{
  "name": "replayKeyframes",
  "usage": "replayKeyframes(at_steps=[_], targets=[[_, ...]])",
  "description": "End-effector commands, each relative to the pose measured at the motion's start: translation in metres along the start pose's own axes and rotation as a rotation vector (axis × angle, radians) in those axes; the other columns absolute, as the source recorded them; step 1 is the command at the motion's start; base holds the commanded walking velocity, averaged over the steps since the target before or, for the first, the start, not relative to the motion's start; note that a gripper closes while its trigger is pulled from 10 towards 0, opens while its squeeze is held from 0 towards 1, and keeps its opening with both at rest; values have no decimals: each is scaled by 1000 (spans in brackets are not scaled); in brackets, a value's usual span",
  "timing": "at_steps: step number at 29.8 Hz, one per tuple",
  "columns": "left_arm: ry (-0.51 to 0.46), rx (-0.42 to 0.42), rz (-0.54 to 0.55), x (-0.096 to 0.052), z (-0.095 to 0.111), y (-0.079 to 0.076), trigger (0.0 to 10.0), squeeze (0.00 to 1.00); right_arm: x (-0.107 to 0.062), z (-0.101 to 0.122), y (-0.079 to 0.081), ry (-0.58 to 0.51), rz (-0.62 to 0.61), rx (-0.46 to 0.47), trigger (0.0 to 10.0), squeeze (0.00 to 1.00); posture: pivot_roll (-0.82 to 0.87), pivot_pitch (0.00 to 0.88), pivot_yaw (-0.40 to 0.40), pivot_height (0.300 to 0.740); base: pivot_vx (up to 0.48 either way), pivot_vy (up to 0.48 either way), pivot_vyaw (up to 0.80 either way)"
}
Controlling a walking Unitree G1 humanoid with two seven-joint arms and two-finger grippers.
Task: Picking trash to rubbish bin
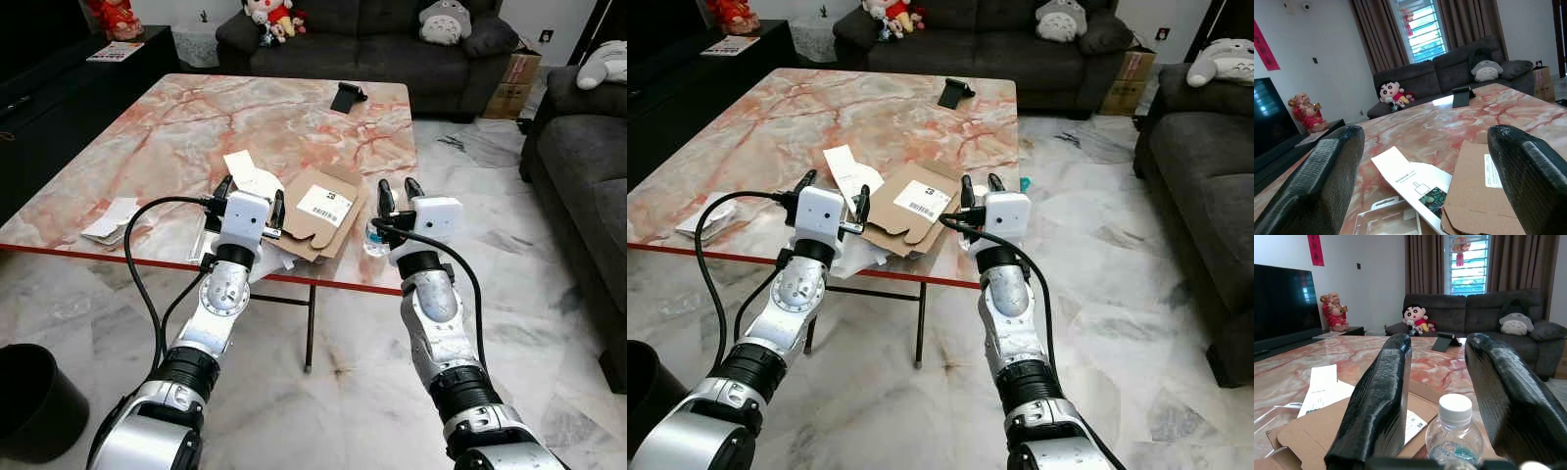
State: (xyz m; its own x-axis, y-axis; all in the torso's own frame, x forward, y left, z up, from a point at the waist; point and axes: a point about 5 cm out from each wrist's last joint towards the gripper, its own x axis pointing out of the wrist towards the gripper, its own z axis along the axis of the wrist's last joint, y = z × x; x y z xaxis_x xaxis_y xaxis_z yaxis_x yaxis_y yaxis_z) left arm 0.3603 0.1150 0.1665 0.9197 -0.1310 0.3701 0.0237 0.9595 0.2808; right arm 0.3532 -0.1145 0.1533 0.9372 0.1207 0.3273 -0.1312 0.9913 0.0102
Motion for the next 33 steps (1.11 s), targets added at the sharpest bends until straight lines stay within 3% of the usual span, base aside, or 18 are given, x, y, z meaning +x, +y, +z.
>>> replayKeyframes(at_steps=[1,33], targets=[[-12,15,-3,4,5,1,10000,0,4,5,1,-12,-5,7,10000,0,176,0,18,740,322,0,0],[-16,16,-12,4,6,1,10000,0,2,2,3,-2,-7,17,10000,0,183,0,29,740,388,0,0]])
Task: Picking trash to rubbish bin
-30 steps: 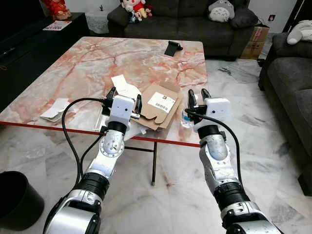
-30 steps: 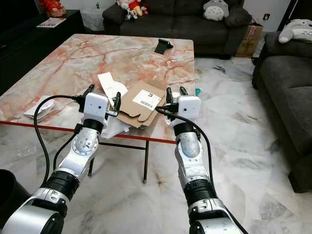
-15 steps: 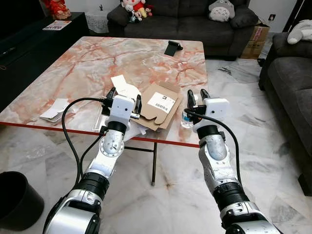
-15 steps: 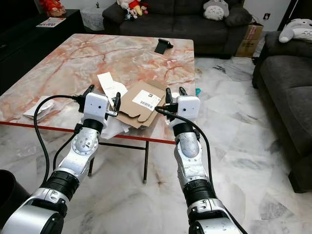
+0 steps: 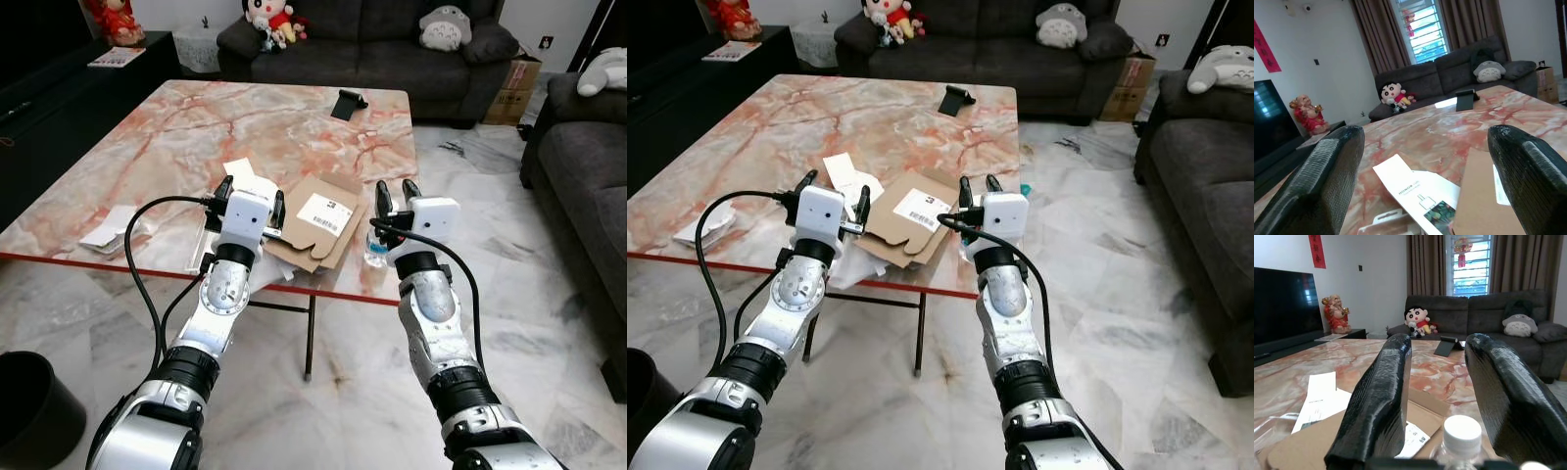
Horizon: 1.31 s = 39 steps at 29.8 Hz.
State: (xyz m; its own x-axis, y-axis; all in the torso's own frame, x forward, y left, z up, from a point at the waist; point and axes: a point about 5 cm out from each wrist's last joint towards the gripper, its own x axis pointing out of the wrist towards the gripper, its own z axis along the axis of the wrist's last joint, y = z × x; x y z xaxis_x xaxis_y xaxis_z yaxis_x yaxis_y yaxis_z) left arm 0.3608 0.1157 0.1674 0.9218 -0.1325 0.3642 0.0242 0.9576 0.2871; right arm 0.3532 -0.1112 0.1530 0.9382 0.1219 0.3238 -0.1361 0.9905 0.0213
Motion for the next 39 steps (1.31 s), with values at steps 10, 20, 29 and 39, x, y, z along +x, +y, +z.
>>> replayKeyframes(at_steps=[10,20,29,39], targets=[[-22,7,-21,3,6,-2,10000,0,2,3,-2,-8,-11,1,10000,0,174,0,37,740,480,0,0],[-37,14,-36,3,8,-3,10000,0,0,0,-1,0,-8,2,10000,0,176,0,40,740,453,0,0],[-78,39,-69,-1,12,-8,10000,0,-1,-1,-1,3,-12,4,10000,0,181,0,41,740,0,0,0],[-112,82,-121,-2,19,-10,10000,0,-3,-3,-3,11,-18,3,10000,0,181,0,41,740,0,0,0]])
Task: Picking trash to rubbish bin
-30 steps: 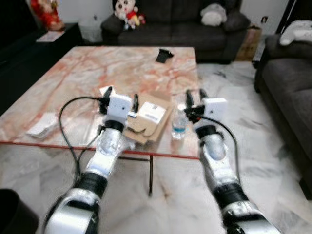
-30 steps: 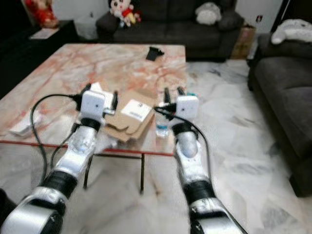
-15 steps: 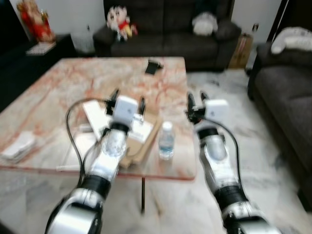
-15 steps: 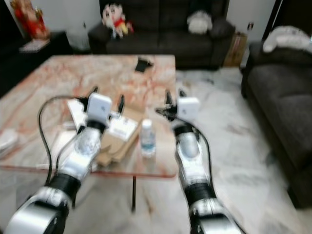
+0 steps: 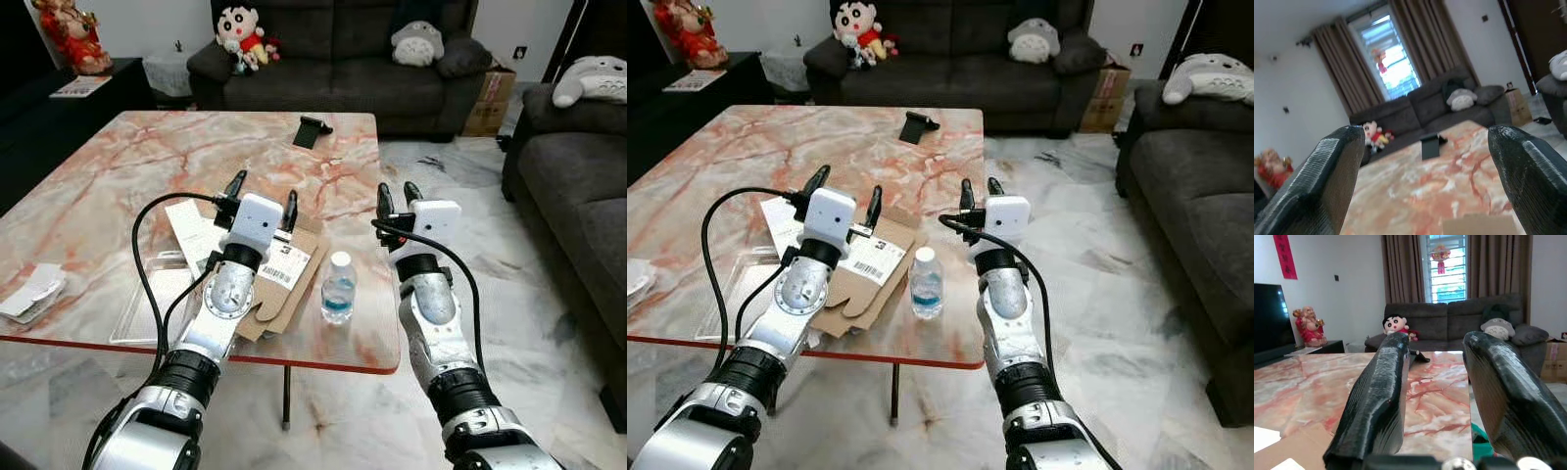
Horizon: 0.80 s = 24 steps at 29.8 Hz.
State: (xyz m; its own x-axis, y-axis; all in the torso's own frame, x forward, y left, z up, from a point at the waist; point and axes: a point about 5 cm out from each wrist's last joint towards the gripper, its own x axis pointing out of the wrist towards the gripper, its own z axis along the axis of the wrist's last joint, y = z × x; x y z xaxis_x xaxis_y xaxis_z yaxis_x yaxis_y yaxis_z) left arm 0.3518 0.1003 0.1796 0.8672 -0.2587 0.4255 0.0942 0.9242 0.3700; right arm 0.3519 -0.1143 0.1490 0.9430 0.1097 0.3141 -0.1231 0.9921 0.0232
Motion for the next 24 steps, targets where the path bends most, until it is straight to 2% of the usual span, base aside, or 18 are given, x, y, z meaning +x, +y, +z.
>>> replayKeyframes(at_steps=[1,2,3,6,8,10,11,12,13,17,18,19,21,22,24], targets=[[-10,85,-63,-2,2,0,10000,0,0,0,0,0,-6,7,10000,0,181,0,41,740,0,0,0],[-10,85,-63,-2,2,0,10000,0,0,0,0,0,-6,7,10000,0,181,0,41,740,0,0,0],[-21,140,-118,-5,4,-1,10000,0,0,0,0,-1,-6,9,10000,0,181,0,41,740,0,0,0],[-34,165,-161,-9,6,-3,10000,0,0,0,0,-1,-6,11,10000,0,181,0,41,740,0,0,0],[-47,235,-231,-19,8,-5,10000,0,0,0,1,0,-3,11,10000,0,192,0,45,740,0,0,0],[-46,255,-249,-22,8,-5,10000,0,0,0,1,0,-3,12,10000,0,192,0,45,740,0,0,0],[-6,337,-297,-37,2,-3,10000,0,0,0,2,2,-2,13,10000,0,192,0,45,740,0,0,0],[-6,337,-297,-37,2,-3,10000,0,0,0,2,2,-2,13,10000,0,192,0,45,740,0,0,0],[21,384,-335,-48,-2,-2,10000,0,0,0,2,3,-1,14,10000,0,201,0,50,740,0,0,0],[39,413,-375,-58,-3,-3,10000,0,0,0,2,3,0,15,10000,0,201,0,50,740,0,0,0],[52,425,-390,-63,-5,-3,10000,0,0,-1,3,5,1,16,10000,0,201,0,50,740,0,0,0],[81,445,-425,-73,-9,-5,10000,0,-1,-1,4,8,4,17,10000,0,209,0,47,740,0,0,0],[81,445,-425,-73,-9,-5,10000,0,-1,-1,4,8,4,17,10000,0,209,0,47,740,0,0,0],[110,462,-459,-83,-12,-8,10000,0,-1,-2,4,9,6,18,10000,0,209,0,47,740,0,0,0],[124,474,-482,-89,-14,-10,10000,0,0,-2,4,9,7,19,10000,0,209,0,47,740,0,0,0]])
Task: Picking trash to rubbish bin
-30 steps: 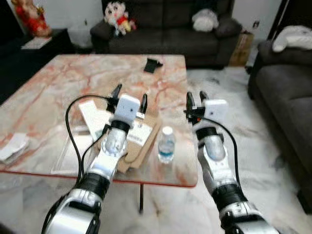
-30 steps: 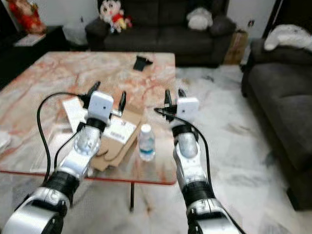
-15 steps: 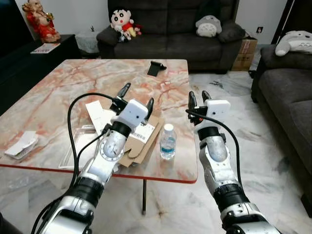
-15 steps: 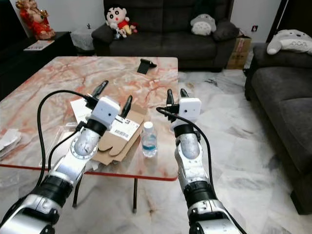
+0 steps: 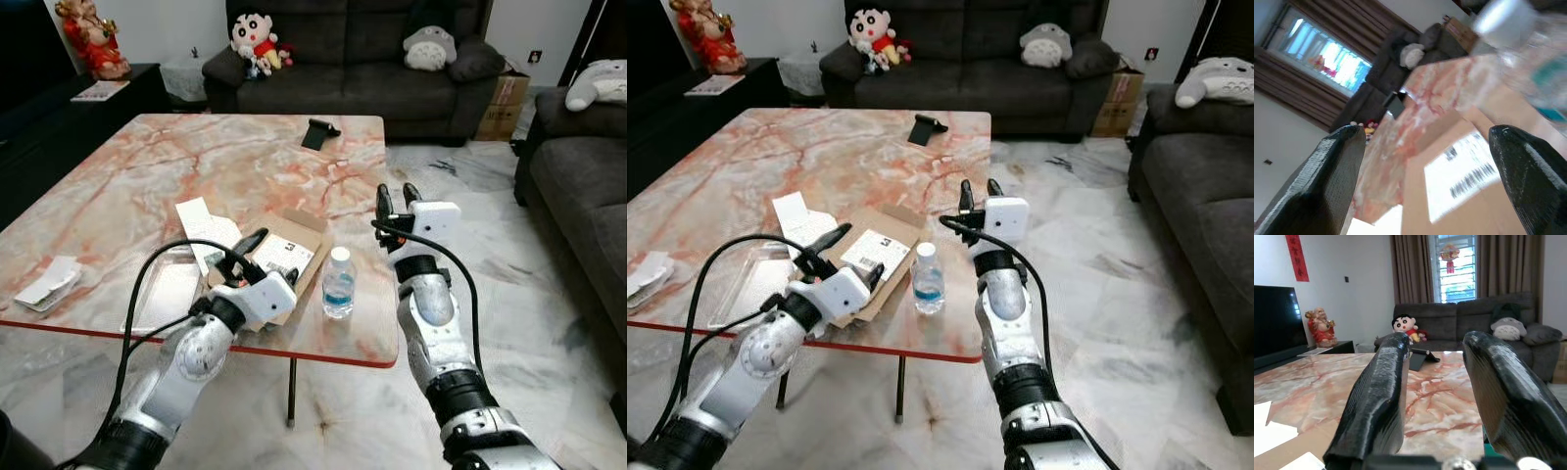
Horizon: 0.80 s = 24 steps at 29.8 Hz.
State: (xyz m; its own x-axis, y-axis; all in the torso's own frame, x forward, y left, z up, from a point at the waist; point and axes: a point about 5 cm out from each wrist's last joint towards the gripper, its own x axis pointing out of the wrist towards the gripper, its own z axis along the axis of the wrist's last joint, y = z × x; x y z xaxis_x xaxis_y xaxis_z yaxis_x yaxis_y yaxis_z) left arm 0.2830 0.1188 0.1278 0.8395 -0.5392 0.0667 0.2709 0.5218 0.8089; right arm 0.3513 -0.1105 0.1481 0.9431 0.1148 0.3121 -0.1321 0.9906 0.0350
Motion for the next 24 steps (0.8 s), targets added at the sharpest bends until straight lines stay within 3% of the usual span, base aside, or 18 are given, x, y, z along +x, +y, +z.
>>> replayKeyframes(at_steps=[1,9,13,20,24], targets=[[9,32,-41,-3,1,-3,10000,0,0,-1,1,7,3,5,10000,0,213,0,44,740,0,0,0],[-29,11,-154,-9,13,-11,10000,0,1,-2,1,17,7,5,10000,0,214,0,42,740,0,0,0],[12,11,-225,-14,6,-14,10000,0,1,-2,1,17,7,9,10000,0,214,0,42,740,0,0,0],[122,54,-245,-15,-10,-12,10000,0,1,-3,2,22,18,7,10000,0,211,0,49,740,0,0,0],[161,24,-222,-15,-17,-7,10000,0,1,-3,6,22,31,11,10000,0,210,0,50,740,0,0,0]])
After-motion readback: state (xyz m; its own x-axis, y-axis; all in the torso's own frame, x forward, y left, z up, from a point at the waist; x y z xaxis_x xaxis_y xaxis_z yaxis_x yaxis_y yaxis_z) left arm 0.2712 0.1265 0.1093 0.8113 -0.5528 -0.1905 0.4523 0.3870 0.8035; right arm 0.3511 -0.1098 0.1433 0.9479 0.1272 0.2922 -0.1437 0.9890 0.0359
